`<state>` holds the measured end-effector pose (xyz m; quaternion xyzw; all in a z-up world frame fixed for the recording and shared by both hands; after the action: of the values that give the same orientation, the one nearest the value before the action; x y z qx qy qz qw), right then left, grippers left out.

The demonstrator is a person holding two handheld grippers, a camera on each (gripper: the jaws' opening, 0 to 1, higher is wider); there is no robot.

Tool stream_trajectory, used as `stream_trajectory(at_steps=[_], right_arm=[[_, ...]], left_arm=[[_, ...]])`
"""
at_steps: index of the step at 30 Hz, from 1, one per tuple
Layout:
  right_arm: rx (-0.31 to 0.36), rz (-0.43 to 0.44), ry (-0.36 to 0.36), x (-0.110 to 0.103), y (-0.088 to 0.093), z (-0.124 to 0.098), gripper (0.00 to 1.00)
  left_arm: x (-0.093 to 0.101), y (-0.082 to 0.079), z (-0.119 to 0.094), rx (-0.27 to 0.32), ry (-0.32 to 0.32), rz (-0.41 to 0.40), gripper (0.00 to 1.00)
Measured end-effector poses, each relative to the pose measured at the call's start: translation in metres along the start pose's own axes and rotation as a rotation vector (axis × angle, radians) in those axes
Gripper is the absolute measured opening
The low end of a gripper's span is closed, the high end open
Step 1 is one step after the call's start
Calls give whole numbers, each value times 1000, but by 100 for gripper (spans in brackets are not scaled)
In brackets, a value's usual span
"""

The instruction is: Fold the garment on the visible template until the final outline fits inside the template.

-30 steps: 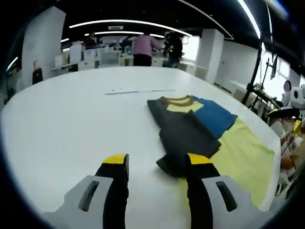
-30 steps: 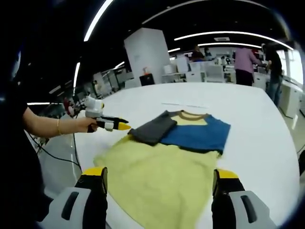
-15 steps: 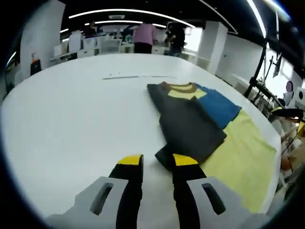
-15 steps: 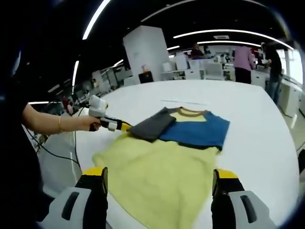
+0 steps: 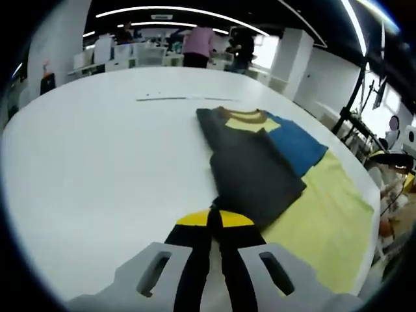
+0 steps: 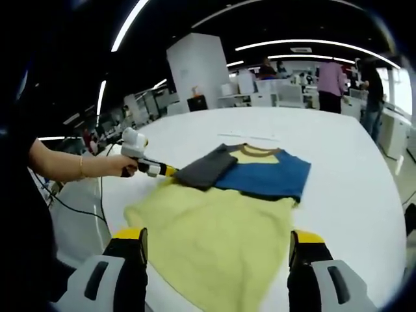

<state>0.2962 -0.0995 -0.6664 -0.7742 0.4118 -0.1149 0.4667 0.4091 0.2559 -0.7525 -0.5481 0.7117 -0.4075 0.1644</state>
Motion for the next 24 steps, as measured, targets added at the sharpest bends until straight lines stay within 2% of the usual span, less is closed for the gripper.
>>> stream_trajectory(at_steps=[3, 6, 9, 12, 16, 19, 24], right_arm=[[2, -1, 0, 0, 0, 0, 89], [3, -3, 0, 0, -1, 0, 89], [8, -4, -2, 0, -2, 1, 90], [12, -6, -5, -1, -3, 2, 90], [17, -9, -7, -2, -5, 2, 90], [16, -10, -7, -2, -5, 2, 90], [19, -13, -10, -2, -5, 3, 91]], left_arm=[[1, -5, -5, 31, 2, 2, 0], [1, -13, -11, 69, 16, -42, 0], [-1, -18, -17, 81, -4, -9, 0], [-2, -26, -24, 123, -22, 7, 0], [-8, -37, -36, 180, -76, 45, 0], [-14, -41, -45, 208, -118, 43, 0], [-26, -46, -55, 217, -170, 88, 0]])
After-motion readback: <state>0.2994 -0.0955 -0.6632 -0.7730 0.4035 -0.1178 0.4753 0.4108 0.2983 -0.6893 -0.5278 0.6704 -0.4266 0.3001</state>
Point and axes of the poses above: the point that each gripper's makers call its tool centre point, and the gripper's own axes: z roughly forward along the fingers, x roughly to its right, y roughly out of its underside, the point moved 7 cm from there along -z, roughly backward along the fingers, and after that the axes turned 1 degree about -z, right-handed, at the moved point
